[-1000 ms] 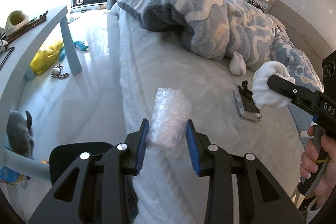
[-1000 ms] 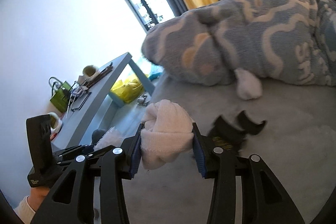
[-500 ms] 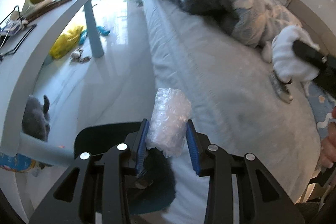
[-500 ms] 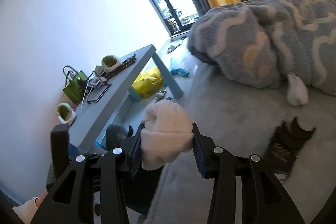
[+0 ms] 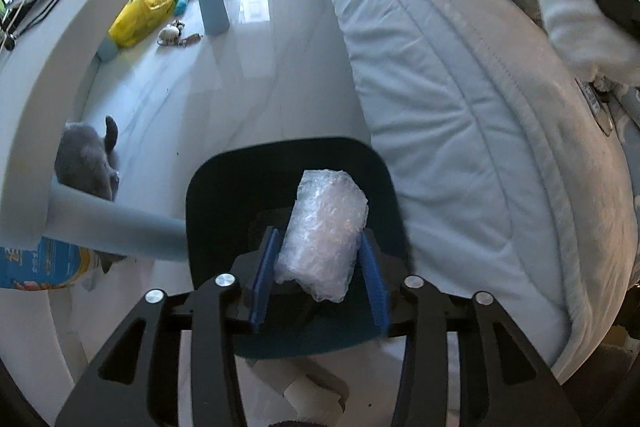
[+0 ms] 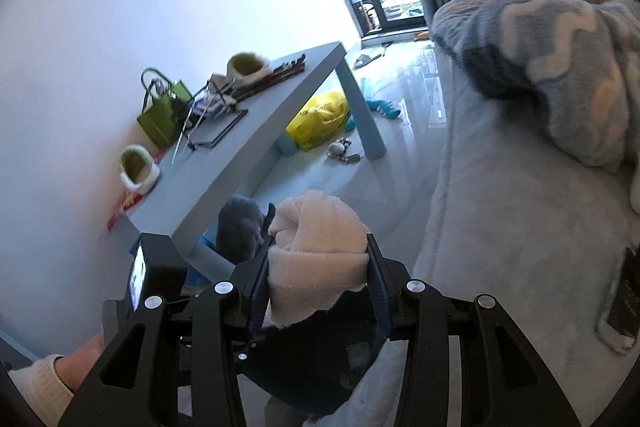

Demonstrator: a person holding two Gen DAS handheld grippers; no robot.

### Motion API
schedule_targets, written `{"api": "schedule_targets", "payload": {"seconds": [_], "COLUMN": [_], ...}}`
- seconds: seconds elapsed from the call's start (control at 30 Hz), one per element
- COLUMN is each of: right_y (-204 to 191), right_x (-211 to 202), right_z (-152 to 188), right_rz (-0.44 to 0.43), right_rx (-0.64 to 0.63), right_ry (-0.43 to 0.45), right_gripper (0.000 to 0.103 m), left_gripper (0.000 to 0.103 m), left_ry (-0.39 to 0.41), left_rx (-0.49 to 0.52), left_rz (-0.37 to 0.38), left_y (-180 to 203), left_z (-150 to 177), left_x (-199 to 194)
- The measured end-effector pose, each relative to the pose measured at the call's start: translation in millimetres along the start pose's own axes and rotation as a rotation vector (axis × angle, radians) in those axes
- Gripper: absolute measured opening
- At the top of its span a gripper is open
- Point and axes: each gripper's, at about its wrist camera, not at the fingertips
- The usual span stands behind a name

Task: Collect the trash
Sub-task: 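Carry the bubble wrap and tissue ball over the teal bin with both tools, then open the left tool dropping the bubble wrap while the right tool releases the tissue ball into the bin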

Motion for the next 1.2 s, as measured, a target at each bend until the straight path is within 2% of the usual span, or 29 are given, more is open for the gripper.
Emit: {"api": "schedule_targets", "payload": {"seconds": [0.13, 0.27, 0.43, 0.7, 0.93, 1.2], "right_y": [-13.7, -20.3, -27.4, -35.5, -43.8, -46.8], "right_x": [23.2, 41.6, 63.4, 95.5, 121.8, 151.5], "right_z": [2.2, 6.1, 11.0, 23.2, 36.5, 53.5], "right_rz": [0.005, 0.025, 0.046, 0.062, 0.078, 0.078], "right_rx": [-0.015, -0.025, -0.034, -0.05, -0.068, -0.064], "right_ry": [-0.048, -0.095, -0.155, -0.254, -0.33, -0.415], "right_gripper": [0.044, 0.044, 0.044, 0.044, 0.044, 0.044], "left_gripper": [0.061, 0.064, 0.065, 0.064, 0.062, 0.056], "left_ry": [-0.001, 0.018, 0.06, 0.183, 0.279, 0.351], "left_rx": [0.003, 0.003, -0.013, -0.049, -0.061, -0.099], "left_rz": [-0.003, -0.008, -0.009, 0.016, 0.038, 0.08], "left_y": [-13.9, -21.8, -30.5, -43.5, -49.0, -57.1], "left_z": [5.5, 8.0, 8.4, 6.7, 7.1, 5.7], "left_x": [-1.5, -10.2, -25.3, -57.6, -82.3, -103.9]}}
Point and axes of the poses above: each gripper's, at about its wrist camera, not at the fingertips, and x roughly the way its jaws point, y to its right, z to its underside, and after that the axes turned 2 degrees about -y, right-handed
